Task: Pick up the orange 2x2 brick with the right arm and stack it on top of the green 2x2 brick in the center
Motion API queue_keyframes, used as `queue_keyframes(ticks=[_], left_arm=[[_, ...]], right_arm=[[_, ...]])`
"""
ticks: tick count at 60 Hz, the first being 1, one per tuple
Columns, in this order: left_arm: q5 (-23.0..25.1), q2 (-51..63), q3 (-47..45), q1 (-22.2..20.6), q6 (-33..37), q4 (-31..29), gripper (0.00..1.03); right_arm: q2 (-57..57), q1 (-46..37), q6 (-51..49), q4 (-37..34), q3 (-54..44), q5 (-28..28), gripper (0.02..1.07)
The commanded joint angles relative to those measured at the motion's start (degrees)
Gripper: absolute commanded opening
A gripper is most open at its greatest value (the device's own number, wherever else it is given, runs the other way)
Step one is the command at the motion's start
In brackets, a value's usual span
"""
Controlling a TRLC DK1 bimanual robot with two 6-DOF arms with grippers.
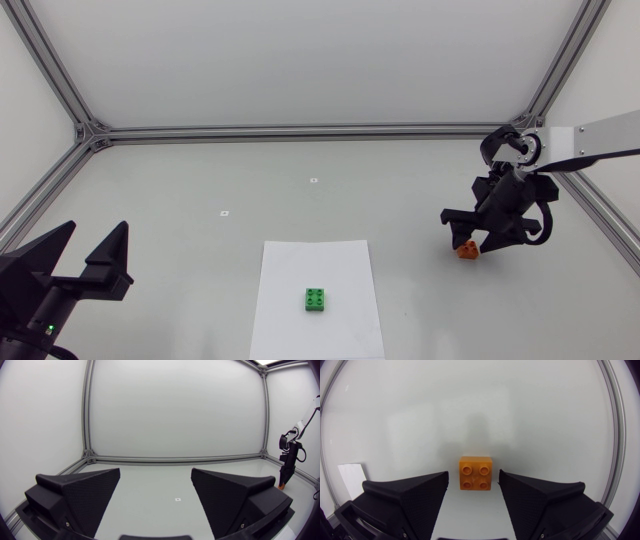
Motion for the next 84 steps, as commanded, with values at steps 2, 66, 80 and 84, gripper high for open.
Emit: queue_keyframes(ticks=[2,66,80,84], left_arm=[[0.25,-0.45,-2.35,0.14,0.73,-0.84,0.99],[0.25,-0.45,-2.35,0.14,0.73,-0.84,0.99],[0.25,-0.45,-2.35,0.14,0.73,-0.84,0.99],[0.25,-0.45,-2.35,0.14,0.73,-0.84,0.99]], right_arm=[[1.26,0.43,0.13,0.91,0.11,0.33,0.61],[1.61,0.43,-1.01,2.41,-1.65,1.38,0.49],[1.52,0.43,-1.36,2.76,-2.35,1.47,0.49],[1.0,0.52,-1.63,3.2,-2.88,1.56,0.29]])
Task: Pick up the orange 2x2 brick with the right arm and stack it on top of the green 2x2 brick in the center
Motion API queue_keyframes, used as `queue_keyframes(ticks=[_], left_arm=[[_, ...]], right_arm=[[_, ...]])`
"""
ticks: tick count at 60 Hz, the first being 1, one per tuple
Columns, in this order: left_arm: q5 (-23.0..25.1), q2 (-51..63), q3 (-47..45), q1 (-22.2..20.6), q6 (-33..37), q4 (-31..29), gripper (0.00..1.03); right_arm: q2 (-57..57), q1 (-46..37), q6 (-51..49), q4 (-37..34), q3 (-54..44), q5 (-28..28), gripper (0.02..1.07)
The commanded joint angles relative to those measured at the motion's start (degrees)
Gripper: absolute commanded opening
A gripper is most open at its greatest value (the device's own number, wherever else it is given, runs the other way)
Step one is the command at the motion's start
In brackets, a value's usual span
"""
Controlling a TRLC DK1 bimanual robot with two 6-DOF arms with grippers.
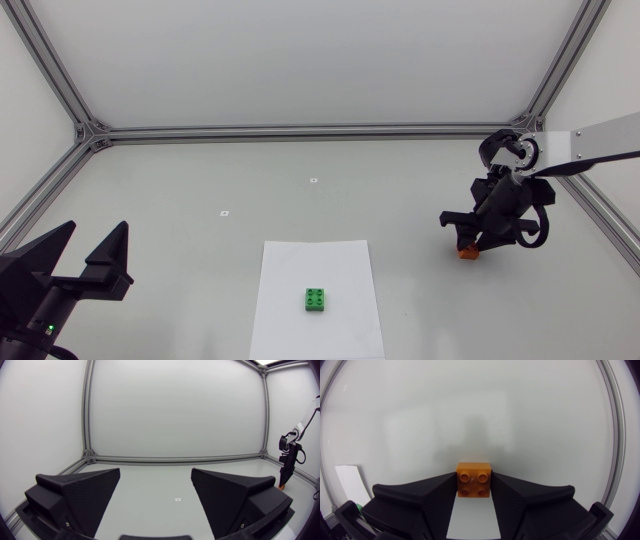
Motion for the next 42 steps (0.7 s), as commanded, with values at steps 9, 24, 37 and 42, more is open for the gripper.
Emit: queue_keyframes(ticks=[9,24,37,42], left_arm=[[0.32,-0.45,-2.35,0.14,0.75,-0.84,0.99],[0.23,-0.45,-2.35,0.14,0.75,-0.84,0.99],[0.23,-0.45,-2.35,0.14,0.75,-0.84,0.99],[0.23,-0.45,-2.35,0.14,0.75,-0.84,0.99]], right_arm=[[-1.37,0.61,-1.67,2.0,-3.3,0.31,0.17],[-6.03,1.75,-4.49,2.97,-4.88,1.19,0.08],[-8.58,2.19,-7.39,1.39,-4.53,2.77,0.08],[-9.9,2.63,-8.62,0.68,-4.44,2.77,0.08]])
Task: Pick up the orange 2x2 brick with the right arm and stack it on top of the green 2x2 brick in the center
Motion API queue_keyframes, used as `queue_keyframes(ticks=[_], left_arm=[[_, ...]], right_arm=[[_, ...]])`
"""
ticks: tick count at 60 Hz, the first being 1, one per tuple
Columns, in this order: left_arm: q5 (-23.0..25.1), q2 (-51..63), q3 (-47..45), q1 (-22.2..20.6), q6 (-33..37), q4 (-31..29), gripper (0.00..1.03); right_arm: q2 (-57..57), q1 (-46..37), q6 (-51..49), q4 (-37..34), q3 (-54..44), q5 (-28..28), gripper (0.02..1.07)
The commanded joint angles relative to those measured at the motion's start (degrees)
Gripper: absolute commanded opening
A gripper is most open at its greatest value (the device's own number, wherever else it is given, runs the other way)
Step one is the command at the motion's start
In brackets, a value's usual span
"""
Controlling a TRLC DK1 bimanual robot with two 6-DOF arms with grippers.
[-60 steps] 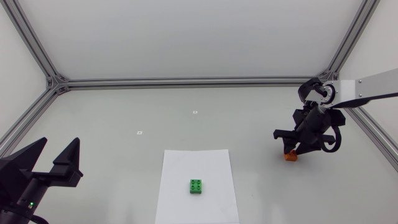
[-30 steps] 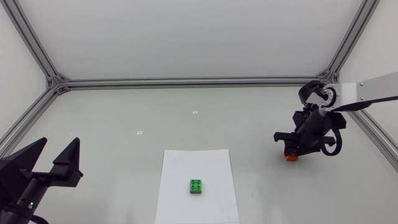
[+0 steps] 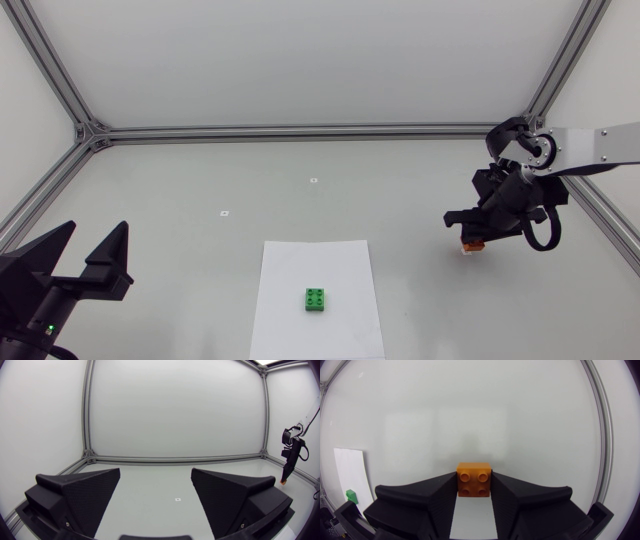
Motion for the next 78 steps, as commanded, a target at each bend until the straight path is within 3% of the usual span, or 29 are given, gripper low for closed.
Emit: queue_keyframes(ticks=[1,24,28,29,35,47,78], left_arm=[[0.23,-0.45,-2.35,0.16,0.73,-0.76,0.99],[0.32,-0.45,-2.35,0.16,0.73,-0.76,0.99],[0.23,-0.45,-2.35,0.16,0.73,-0.84,0.99],[0.23,-0.45,-2.35,0.16,0.73,-0.84,0.99],[0.23,-0.45,-2.35,0.16,0.73,-0.84,0.99],[0.23,-0.45,-2.35,0.16,0.73,-0.84,0.99],[0.23,-0.45,-2.35,0.16,0.73,-0.84,0.99]], right_arm=[[-1.99,0.82,-2.3,-1.26,-0.73,0.26,0.08],[-6.21,11.27,-7.84,-9.26,2.17,-1.41,0.08],[-6.73,10.57,-16.28,-12.34,3.49,-13.89,0.08],[-6.65,10.66,-16.72,-13.83,4.28,-14.33,0.08],[-6.82,14.7,-20.67,-18.58,6.57,-14.07,0.08],[-7.26,25.42,-19.79,-19.81,7.45,-9.41,0.08],[-7.0,47.31,-26.65,-16.64,7.62,-2.38,0.08]])
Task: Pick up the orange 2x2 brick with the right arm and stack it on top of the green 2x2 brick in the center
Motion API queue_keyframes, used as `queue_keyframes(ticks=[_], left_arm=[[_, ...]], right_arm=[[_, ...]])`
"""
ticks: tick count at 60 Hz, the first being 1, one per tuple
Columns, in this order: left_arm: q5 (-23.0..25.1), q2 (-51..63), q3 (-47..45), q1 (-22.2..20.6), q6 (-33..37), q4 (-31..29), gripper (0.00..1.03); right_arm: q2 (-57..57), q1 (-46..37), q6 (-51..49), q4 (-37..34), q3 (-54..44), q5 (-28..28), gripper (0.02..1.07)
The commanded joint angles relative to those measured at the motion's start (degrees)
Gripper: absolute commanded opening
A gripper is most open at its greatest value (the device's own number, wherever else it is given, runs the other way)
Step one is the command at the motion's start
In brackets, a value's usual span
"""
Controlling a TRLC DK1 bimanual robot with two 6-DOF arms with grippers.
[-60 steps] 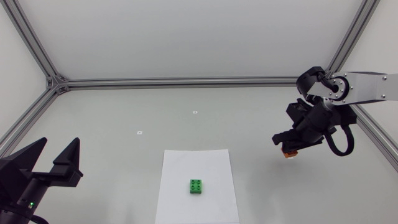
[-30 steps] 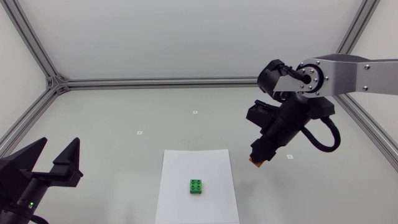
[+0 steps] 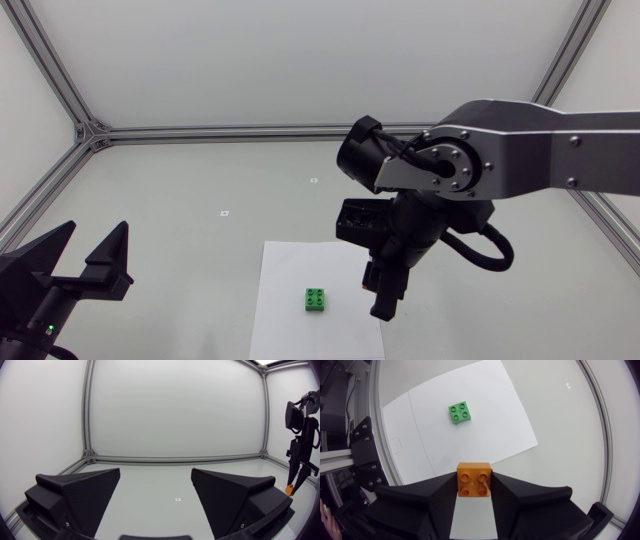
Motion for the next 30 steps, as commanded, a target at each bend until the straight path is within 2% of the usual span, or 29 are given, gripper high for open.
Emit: queue_keyframes(ticks=[1,30], left_arm=[[0.25,-0.45,-2.35,0.16,0.73,-0.84,0.99],[0.25,-0.45,-2.35,0.16,0.73,-0.76,0.99]], right_arm=[[1.61,2.37,-3.07,1.15,0.94,0.92,0.08],[12.25,9.32,-8.34,2.73,8.32,3.65,0.08]])
